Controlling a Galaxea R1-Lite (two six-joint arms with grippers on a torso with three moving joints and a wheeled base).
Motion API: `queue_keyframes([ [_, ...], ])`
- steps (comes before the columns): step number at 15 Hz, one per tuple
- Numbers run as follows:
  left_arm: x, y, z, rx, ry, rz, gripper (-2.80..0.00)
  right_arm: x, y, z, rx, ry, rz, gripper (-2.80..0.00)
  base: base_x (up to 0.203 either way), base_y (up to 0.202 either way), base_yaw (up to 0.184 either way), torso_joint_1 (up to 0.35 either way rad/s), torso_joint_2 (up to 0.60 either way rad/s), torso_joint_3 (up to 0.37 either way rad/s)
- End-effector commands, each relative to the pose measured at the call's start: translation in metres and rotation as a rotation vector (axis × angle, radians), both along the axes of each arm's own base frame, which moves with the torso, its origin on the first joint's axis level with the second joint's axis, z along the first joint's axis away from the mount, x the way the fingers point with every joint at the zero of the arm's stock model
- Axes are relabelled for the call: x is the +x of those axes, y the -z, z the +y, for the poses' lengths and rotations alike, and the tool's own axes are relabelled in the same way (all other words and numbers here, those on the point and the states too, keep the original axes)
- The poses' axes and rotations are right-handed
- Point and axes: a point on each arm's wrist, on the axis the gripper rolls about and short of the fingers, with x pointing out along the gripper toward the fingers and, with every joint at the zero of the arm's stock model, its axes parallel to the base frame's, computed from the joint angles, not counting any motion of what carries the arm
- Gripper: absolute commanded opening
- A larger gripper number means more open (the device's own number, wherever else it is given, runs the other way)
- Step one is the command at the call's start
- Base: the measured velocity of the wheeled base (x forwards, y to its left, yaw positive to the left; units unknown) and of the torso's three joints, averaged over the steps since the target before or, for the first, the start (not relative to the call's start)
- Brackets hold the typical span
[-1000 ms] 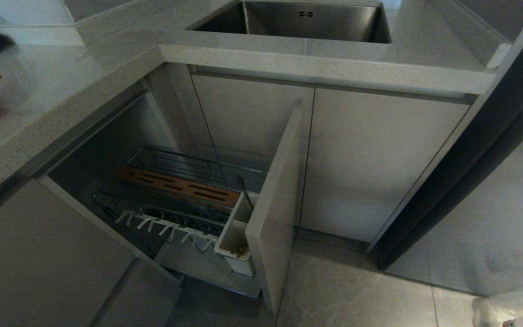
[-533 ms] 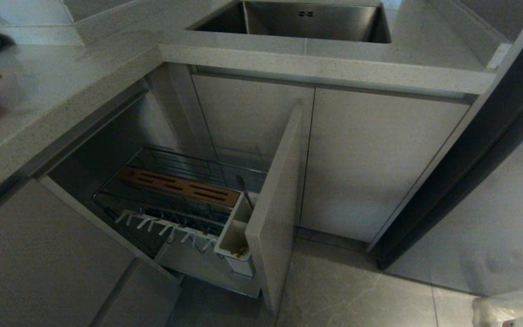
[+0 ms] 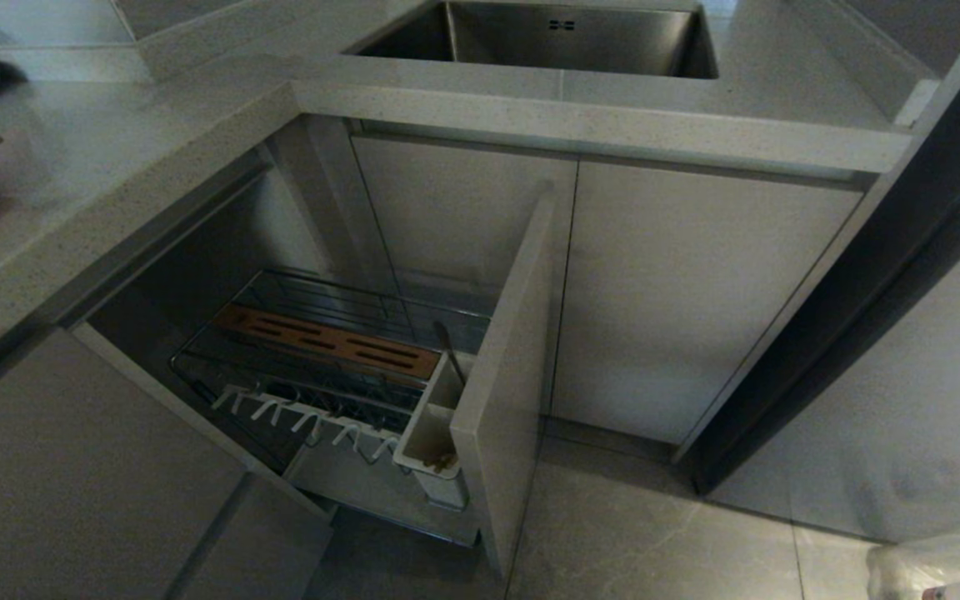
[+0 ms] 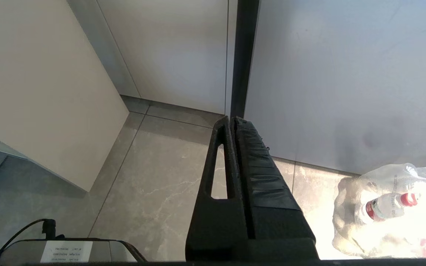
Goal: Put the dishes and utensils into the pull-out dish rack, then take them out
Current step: Pick up the bowl and place it in the cupboard
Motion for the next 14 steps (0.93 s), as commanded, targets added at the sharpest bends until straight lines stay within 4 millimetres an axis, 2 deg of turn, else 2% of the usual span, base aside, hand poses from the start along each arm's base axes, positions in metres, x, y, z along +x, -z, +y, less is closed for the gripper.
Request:
queue_keyframes([
  [1, -0.002, 0.005, 0.007, -0.040, -0.049, 0.016, -2.80, 0.000, 0.000, 0.000, 0.000, 0.000, 0.000, -2.80, 0.000, 0.000, 0.000, 0.000, 0.00, 0.000],
  [2, -0.004, 0.005, 0.007, -0.040, -0.066, 0.015, -2.80, 0.000, 0.000, 0.000, 0.000, 0.000, 0.000, -2.80, 0.000, 0.000, 0.000, 0.000, 0.00, 0.000],
  [3, -0.006, 0.005, 0.007, -0.037, -0.082, 0.014, -2.33, 0.000, 0.000, 0.000, 0.000, 0.000, 0.000, -2.80, 0.000, 0.000, 0.000, 0.000, 0.00, 0.000],
  [4, -0.009, 0.003, 0.007, -0.027, -0.093, 0.007, 0.00, 0.000, 0.000, 0.000, 0.000, 0.000, 0.000, -2.80, 0.000, 0.000, 0.000, 0.000, 0.00, 0.000],
  [10, -0.007, 0.006, 0.017, -0.044, -0.135, 0.020, 0.00, 0.000, 0.000, 0.000, 0.000, 0.000, 0.000, -2.80, 0.000, 0.000, 0.000, 0.000, 0.00, 0.000],
  [14, 0.000, 0.010, 0.032, -0.060, -0.162, 0.031, 0.00, 0.000, 0.000, 0.000, 0.000, 0.000, 0.002, -2.80, 0.000, 0.000, 0.000, 0.000, 0.00, 0.000],
])
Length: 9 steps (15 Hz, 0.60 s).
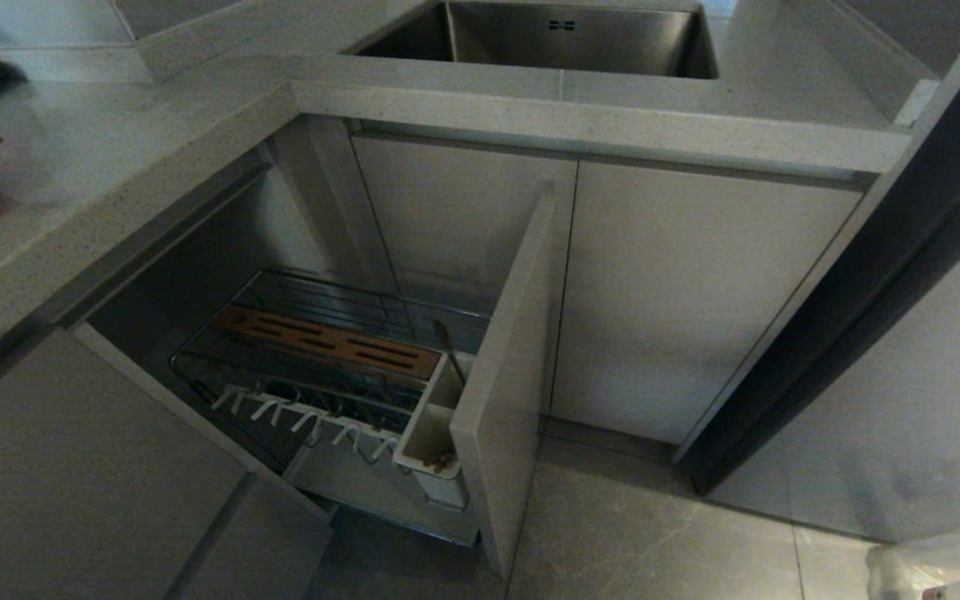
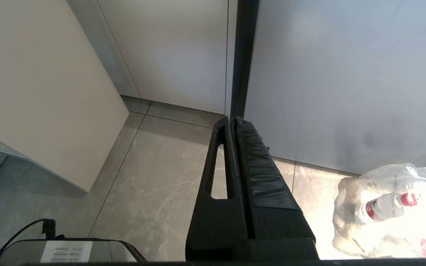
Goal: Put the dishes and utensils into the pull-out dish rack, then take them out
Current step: Pick up the bowl and place it in the cupboard
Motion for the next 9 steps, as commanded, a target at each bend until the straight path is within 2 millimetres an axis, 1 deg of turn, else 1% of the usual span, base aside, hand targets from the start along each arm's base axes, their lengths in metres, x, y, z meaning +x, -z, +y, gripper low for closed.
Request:
queue_keyframes([
  [1, 0.006, 0.007, 0.013, -0.040, -0.021, 0.027, 0.00, 0.000, 0.000, 0.000, -0.001, 0.000, 0.000, -2.80, 0.000, 0.000, 0.000, 0.000, 0.00, 0.000],
  [6, 0.015, 0.020, 0.035, -0.124, -0.005, 0.035, 0.00, 0.000, 0.000, 0.000, 0.000, 0.000, 0.000, -2.80, 0.000, 0.000, 0.000, 0.000, 0.00, 0.000],
  [9, 0.019, 0.023, 0.043, -0.141, 0.005, 0.029, 0.00, 0.000, 0.000, 0.000, 0.000, 0.000, 0.000, -2.80, 0.000, 0.000, 0.000, 0.000, 0.00, 0.000],
])
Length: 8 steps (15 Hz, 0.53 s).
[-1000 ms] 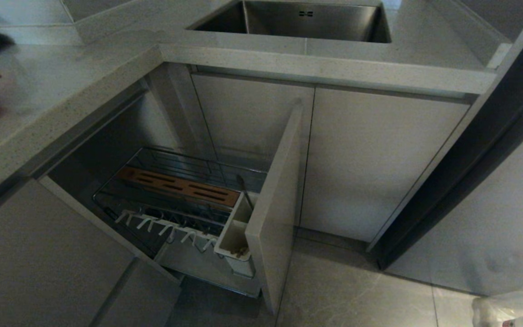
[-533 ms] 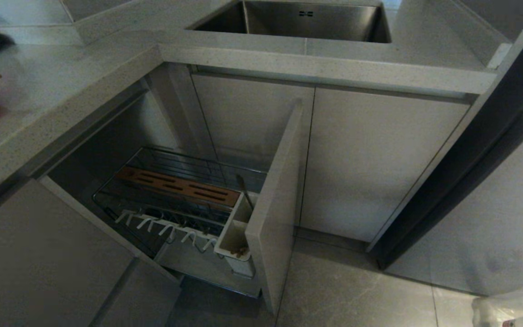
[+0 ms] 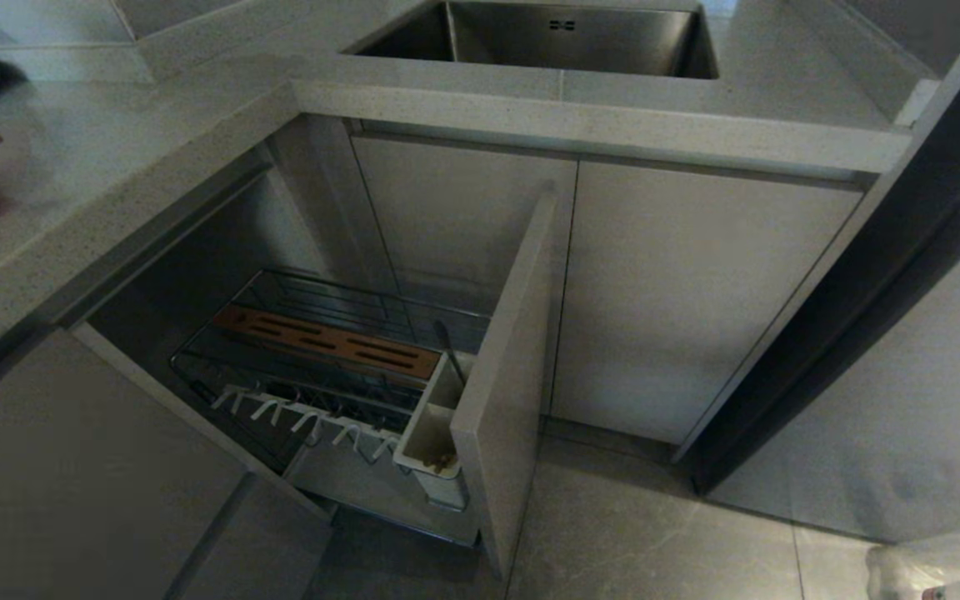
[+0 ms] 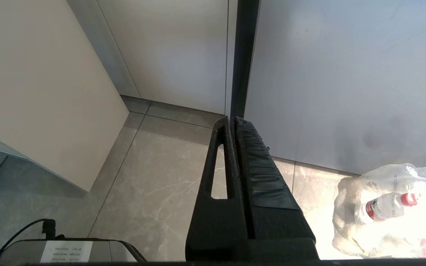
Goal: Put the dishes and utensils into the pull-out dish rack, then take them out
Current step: Pick up the bowl and place it in the cupboard
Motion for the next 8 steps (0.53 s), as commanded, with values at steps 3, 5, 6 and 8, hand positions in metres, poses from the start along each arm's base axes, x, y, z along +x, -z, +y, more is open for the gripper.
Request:
queue_keyframes([
  [3, 0.0073, 0.0051, 0.0126, -0.026, 0.014, -0.007, 0.00, 0.0001, 0.0000, 0.0000, 0.001, 0.000, 0.002, -2.80, 0.000, 0.000, 0.000, 0.000, 0.00, 0.000],
  [5, 0.0089, 0.0061, 0.0152, -0.028, 0.014, -0.005, 0.00, 0.0000, 0.0001, 0.0000, 0.001, 0.000, 0.000, -2.80, 0.000, 0.000, 0.000, 0.000, 0.00, 0.000],
  [6, 0.0099, 0.0069, 0.0164, -0.032, 0.016, -0.004, 0.00, 0.0000, 0.0000, 0.0000, 0.001, 0.000, 0.001, -2.80, 0.000, 0.000, 0.000, 0.000, 0.00, 0.000],
  [8, 0.0113, 0.0077, 0.0179, -0.040, 0.027, -0.009, 0.00, 0.0001, 0.0000, 0.0000, 0.001, 0.000, 0.002, -2.80, 0.000, 0.000, 0.000, 0.000, 0.00, 0.000],
])
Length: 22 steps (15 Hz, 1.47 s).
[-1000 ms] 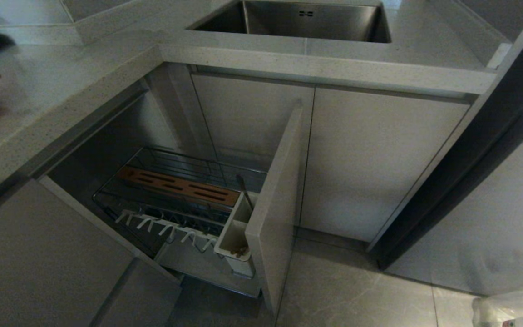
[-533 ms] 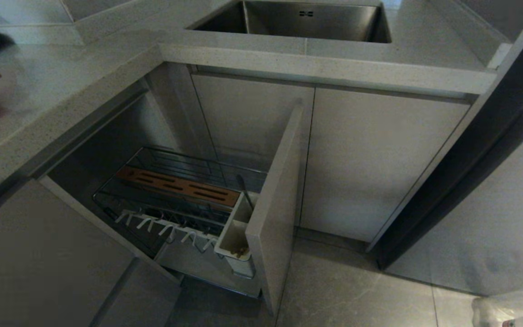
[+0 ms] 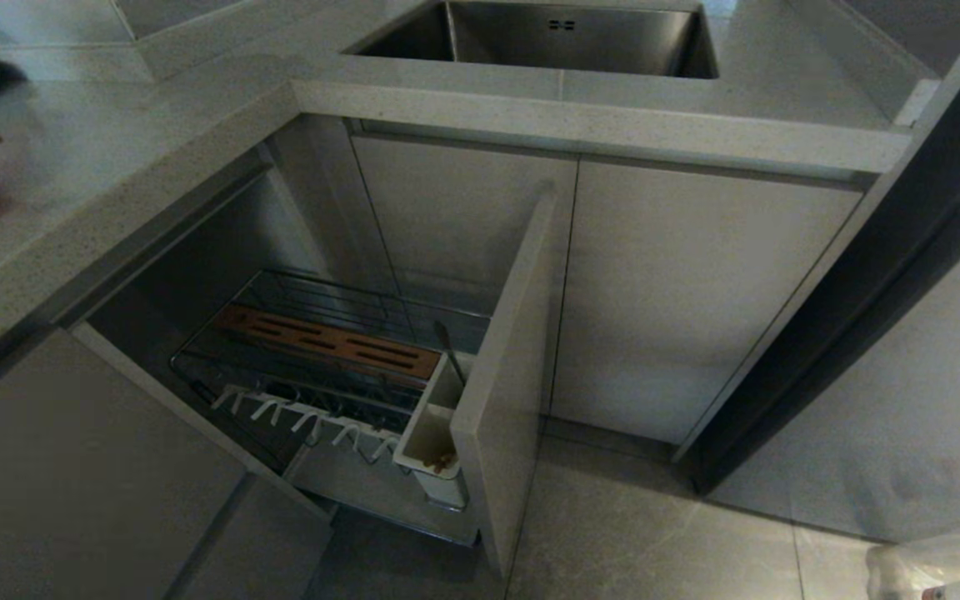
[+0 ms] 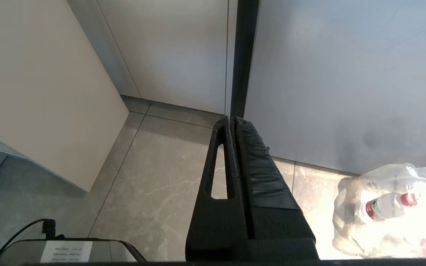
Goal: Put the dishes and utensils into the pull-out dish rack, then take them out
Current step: Pick up the bowl and place it in the cupboard
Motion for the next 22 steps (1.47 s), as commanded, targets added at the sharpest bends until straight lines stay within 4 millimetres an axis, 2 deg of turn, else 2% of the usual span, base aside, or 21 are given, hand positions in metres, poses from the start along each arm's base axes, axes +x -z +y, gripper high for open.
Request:
queue_keyframes([
  [1, 0.001, 0.002, 0.002, -0.018, 0.005, 0.001, 0.00, 0.000, 0.000, 0.000, 0.000, 0.000, 0.002, -2.80, 0.000, 0.000, 0.000, 0.000, 0.00, 0.000],
  [2, 0.002, 0.003, 0.002, -0.021, 0.008, 0.004, -1.70, 0.000, 0.000, 0.000, 0.000, 0.000, 0.002, -2.80, 0.000, 0.000, 0.000, 0.000, 0.00, 0.000],
  [3, 0.002, 0.003, 0.002, -0.021, 0.008, 0.005, -2.80, 0.000, 0.000, 0.000, 0.000, 0.000, 0.001, -2.80, 0.000, 0.000, 0.000, 0.000, 0.00, 0.000],
  [17, -0.004, -0.003, -0.007, 0.005, 0.019, -0.022, -2.80, 0.000, 0.000, 0.000, 0.000, 0.000, 0.001, -2.80, 0.000, 0.000, 0.000, 0.000, 0.00, 0.000],
  [22, -0.022, -0.025, -0.036, 0.148, 0.035, -0.085, -2.80, 0.000, 0.000, 0.000, -0.001, 0.000, 0.002, -2.80, 0.000, 0.000, 0.000, 0.000, 0.00, 0.000],
])
